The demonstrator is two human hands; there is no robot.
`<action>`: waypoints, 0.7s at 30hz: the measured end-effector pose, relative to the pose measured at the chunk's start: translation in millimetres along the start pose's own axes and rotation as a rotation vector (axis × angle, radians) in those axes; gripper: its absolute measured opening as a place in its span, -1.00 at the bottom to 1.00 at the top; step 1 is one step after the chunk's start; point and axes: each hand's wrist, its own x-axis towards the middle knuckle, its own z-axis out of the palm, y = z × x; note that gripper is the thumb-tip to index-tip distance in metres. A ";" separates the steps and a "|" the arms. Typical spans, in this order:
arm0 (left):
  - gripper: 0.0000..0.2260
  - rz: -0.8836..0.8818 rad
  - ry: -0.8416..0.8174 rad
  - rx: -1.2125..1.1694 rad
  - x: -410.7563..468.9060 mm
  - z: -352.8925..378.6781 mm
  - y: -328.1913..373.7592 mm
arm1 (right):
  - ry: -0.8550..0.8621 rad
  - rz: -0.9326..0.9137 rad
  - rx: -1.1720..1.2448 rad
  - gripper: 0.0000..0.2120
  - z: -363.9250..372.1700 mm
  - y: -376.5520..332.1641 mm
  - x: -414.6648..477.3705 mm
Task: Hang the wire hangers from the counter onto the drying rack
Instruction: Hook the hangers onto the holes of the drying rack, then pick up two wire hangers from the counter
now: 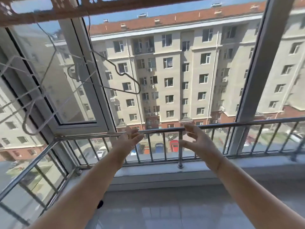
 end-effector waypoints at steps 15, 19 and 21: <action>-0.33 0.171 -0.507 0.091 1.2 321.6 52.2 | 0.353 0.162 -0.123 -0.19 -273.0 78.8 -137.6; -0.33 0.193 -0.678 0.089 -30.4 429.3 65.3 | 0.521 0.218 -0.133 -0.21 -364.2 106.8 -181.0; -0.32 0.205 -0.739 0.064 -46.9 479.3 70.0 | 0.606 0.231 -0.146 -0.22 -407.1 118.8 -202.4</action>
